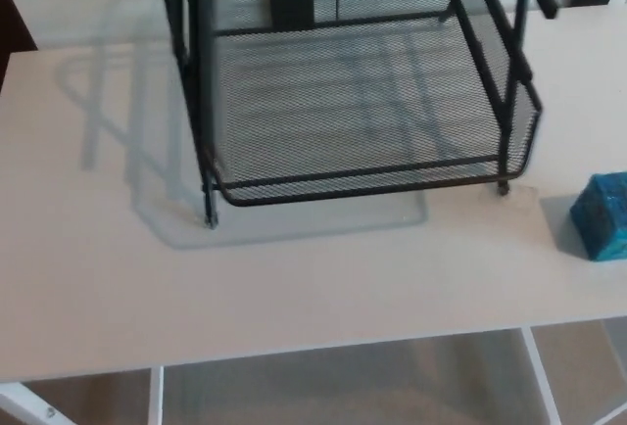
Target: The robot walks towards a desk on which a file tray is kept in the middle and a cube is kept to its right. The robot lifts the cube using its right hand and places it on the file tray.
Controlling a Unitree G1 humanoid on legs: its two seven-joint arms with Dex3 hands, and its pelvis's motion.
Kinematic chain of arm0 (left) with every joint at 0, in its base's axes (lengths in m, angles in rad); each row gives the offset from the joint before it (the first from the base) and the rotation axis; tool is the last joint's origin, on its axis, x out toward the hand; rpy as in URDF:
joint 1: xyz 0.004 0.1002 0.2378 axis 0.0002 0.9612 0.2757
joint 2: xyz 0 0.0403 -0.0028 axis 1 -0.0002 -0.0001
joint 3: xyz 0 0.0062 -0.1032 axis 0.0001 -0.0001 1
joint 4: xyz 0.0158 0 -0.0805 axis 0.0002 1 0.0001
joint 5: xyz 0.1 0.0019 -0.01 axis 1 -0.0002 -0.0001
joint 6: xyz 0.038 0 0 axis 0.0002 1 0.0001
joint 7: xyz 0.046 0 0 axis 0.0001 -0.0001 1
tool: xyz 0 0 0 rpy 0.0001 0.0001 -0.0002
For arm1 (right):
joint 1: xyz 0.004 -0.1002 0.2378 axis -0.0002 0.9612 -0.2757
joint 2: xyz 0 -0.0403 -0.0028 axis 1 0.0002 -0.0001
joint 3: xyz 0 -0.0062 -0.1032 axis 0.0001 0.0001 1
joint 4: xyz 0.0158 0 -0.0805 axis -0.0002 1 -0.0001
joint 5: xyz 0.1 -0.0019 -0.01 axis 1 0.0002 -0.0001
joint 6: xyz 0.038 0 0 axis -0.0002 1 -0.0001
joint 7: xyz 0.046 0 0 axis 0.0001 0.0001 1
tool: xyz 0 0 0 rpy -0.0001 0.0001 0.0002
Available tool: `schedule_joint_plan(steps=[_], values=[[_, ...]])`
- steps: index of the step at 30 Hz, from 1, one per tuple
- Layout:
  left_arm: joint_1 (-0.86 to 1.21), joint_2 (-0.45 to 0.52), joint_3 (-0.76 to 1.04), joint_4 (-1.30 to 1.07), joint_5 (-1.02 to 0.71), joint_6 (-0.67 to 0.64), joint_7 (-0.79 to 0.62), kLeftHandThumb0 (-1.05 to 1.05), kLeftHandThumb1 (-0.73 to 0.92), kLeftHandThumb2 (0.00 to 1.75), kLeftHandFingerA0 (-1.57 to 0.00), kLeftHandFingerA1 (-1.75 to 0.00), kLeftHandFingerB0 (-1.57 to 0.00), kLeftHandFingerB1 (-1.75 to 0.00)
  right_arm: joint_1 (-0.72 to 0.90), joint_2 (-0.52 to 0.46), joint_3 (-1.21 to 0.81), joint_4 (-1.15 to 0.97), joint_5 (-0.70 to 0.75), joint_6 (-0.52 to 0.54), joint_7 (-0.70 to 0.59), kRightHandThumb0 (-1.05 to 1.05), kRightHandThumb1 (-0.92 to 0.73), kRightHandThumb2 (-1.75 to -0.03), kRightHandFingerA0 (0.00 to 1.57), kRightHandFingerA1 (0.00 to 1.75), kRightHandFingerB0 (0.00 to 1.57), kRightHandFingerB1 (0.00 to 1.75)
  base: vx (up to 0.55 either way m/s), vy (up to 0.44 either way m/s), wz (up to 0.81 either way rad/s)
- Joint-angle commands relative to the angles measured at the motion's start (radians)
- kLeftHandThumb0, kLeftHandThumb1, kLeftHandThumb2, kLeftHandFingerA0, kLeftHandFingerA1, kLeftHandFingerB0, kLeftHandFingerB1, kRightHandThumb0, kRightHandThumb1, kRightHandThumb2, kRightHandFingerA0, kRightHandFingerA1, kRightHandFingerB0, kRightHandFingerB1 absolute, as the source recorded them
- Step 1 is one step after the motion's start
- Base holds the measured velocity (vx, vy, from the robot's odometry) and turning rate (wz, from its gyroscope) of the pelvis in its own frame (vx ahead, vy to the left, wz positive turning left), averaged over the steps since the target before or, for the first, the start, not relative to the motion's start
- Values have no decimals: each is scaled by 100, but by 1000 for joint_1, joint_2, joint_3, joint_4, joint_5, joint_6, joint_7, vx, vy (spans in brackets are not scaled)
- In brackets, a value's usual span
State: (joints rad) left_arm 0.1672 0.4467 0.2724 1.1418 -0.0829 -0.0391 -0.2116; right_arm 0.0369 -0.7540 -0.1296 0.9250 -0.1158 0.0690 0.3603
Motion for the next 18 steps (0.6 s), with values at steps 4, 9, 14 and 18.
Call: schedule_joint_plan(steps=[4, 9, 14, 18], values=[[-12, 6, 46, -24, -44, 38, -4, -82, 49, 102, -37, -78, -19, -68, -36, 11, -45, 73, 53, -18, 18, -47, -62, -58, 47, 49, 13, 26, 49, 167, 1], [22, 10, 19, -55, -14, 23, -6, -79, 52, 105, -35, -77, -19, -68, -2, -5, -22, -4, 22, -15, 3, -38, -41, -89, 50, 66, 1, 44, 23, -3, 6], [-2, 11, 25, -12, -20, 9, -9, -83, 50, 103, -34, -77, -20, -69, -8, 5, -67, 4, 68, 20, 16, -38, -53, -67, 17, 46, 14, 34, -18, -71, 2], [15, 2, 47, -57, -46, 23, -16, -77, 72, 71, -29, -82, -14, -71, -47, 27, -119, 70, 100, 54, 24, -42, -54, -69, 21, 44, 11, 33, 6, -63, 2]])
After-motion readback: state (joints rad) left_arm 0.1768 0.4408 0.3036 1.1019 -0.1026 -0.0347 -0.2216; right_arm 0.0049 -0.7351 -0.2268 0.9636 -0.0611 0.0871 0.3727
